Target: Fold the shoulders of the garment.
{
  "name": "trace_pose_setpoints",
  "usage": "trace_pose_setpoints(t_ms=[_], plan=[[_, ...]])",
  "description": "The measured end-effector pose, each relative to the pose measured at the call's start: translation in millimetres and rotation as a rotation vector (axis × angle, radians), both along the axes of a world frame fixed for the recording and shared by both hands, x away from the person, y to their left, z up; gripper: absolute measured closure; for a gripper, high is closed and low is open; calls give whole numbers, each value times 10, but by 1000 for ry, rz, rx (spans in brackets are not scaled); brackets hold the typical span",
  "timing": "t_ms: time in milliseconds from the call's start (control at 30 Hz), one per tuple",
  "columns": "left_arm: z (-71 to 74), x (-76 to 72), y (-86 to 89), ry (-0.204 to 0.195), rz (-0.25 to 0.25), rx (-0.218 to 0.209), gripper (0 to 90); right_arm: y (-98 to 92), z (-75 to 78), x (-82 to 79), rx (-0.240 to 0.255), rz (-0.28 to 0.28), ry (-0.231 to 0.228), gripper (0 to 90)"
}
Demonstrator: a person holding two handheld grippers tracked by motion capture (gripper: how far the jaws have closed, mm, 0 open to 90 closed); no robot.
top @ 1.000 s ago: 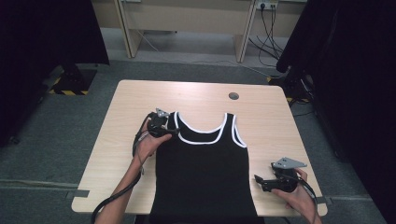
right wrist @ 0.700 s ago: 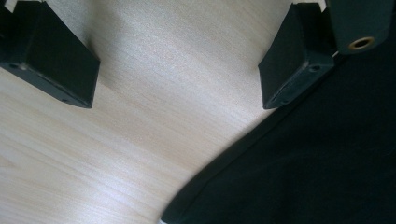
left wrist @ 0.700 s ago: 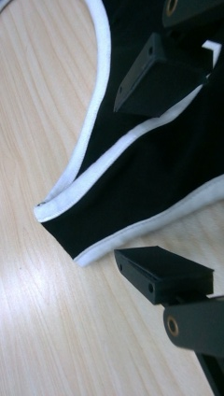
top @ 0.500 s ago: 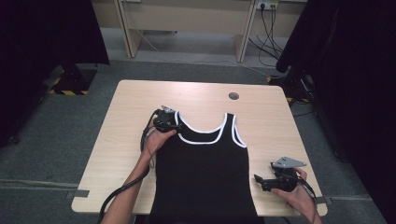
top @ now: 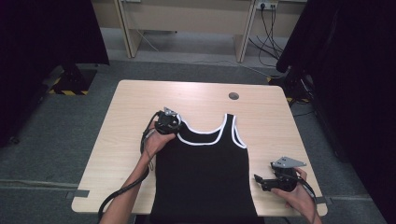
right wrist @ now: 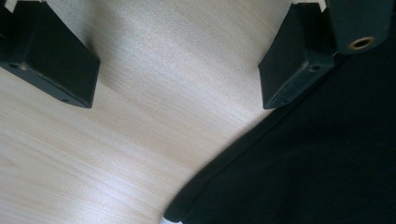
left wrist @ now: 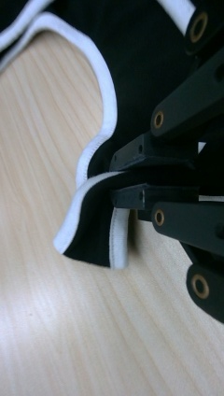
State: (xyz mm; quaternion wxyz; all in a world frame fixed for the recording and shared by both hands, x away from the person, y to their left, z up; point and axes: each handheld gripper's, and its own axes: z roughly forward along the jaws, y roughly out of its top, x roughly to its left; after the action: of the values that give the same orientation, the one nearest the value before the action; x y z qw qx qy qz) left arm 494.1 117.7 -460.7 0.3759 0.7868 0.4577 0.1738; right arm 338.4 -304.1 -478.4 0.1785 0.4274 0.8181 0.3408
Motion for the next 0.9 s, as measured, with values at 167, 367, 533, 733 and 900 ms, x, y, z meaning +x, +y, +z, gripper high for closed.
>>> trace_pose_setpoints(t_ms=[167,367,533,733,900], plan=[[196,-189,3,-32,-30,-50,803,0,0,0,0,0,0,126],[285,-496,-54,-67,-78,-60,787,1,0,-1,0,0,0,126],[226,-713,-100,-48,-113,-84,753,0,0,-1,0,0,0,126],[258,-840,-150,-31,-148,-134,550,1,1,-3,0,-3,1,126],[348,-806,-122,-50,-118,-159,438,2,1,-2,0,-4,1,126]])
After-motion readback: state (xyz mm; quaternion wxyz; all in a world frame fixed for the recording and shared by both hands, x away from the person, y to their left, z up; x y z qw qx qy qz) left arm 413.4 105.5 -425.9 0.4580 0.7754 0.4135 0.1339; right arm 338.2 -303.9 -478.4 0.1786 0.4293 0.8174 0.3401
